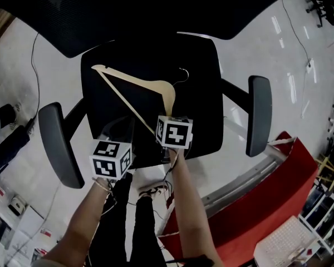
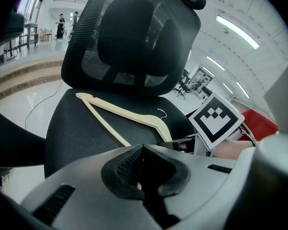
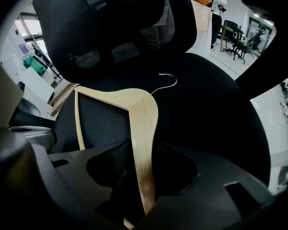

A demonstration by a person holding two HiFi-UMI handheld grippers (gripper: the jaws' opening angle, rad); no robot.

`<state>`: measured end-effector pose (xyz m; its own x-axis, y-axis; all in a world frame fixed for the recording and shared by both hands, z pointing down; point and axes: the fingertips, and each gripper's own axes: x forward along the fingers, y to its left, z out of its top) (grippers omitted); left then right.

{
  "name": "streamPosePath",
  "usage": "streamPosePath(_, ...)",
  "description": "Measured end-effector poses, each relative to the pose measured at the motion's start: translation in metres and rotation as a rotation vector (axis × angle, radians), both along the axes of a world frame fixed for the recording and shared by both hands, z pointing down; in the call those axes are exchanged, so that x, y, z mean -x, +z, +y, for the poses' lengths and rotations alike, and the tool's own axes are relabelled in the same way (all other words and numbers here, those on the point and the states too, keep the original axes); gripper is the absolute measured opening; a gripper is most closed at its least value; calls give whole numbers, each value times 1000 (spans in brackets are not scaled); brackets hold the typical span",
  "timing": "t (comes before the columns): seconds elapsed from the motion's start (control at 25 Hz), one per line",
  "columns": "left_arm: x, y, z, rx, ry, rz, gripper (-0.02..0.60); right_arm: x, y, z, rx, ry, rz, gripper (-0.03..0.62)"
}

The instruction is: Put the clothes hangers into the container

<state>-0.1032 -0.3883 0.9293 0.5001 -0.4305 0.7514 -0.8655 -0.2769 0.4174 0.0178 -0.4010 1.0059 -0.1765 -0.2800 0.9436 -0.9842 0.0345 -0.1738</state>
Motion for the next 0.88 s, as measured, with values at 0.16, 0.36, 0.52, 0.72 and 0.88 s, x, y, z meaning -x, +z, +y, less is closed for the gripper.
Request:
streamPosePath(0.16,0,-4,7,1,4,-1,0,1,-2,3,-53,14,31,135)
streamPosePath(0.36,-4,-20,18,-3,21,2,0,6,-14,7,-104,55,34,117)
streamPosePath(0.52,-3,-43,19,-20,31,2,0,12,-43,11,-129,69,19,116)
streamPosePath(0.72,0,-95,13,-69,19,12,0,20,-103,7,-197,125,-8,115)
streamPosePath(0.88,6,-151,9,-132,-2,8,0,28,-162,0,-274,157,-20,117)
